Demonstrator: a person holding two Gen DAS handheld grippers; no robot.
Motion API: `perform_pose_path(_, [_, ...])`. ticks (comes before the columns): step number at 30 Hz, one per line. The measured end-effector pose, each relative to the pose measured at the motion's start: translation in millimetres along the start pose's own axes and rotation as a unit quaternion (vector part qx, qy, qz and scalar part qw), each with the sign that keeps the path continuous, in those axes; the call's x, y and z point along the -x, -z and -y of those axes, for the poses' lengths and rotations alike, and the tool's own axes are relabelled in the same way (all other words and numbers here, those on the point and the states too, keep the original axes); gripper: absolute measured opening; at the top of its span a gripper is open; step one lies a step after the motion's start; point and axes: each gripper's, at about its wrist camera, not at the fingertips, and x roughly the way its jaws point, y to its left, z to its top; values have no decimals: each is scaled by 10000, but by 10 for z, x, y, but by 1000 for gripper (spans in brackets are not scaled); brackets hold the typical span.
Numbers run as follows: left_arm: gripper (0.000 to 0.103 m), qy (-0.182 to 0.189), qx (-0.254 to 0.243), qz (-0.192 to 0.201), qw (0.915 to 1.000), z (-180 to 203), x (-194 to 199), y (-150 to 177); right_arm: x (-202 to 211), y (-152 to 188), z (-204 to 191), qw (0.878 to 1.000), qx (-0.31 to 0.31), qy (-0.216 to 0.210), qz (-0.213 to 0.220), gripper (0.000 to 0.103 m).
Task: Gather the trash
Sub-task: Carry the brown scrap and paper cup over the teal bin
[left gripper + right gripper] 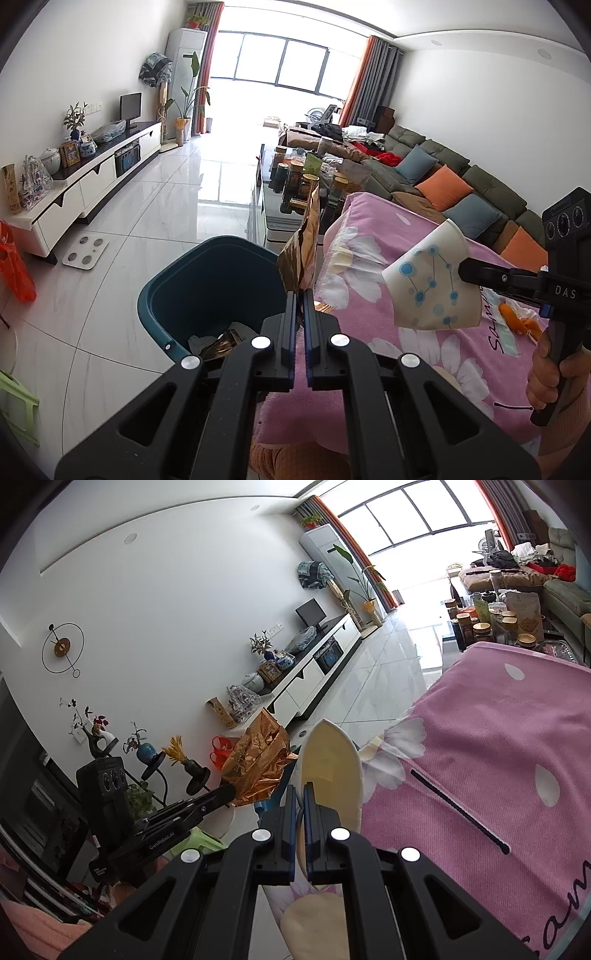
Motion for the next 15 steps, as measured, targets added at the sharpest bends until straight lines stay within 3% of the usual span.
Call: perform_pose_path(15, [4, -123, 91, -64, 9999, -43, -88, -4, -119, -67, -42, 10000, 15, -20, -80, 3])
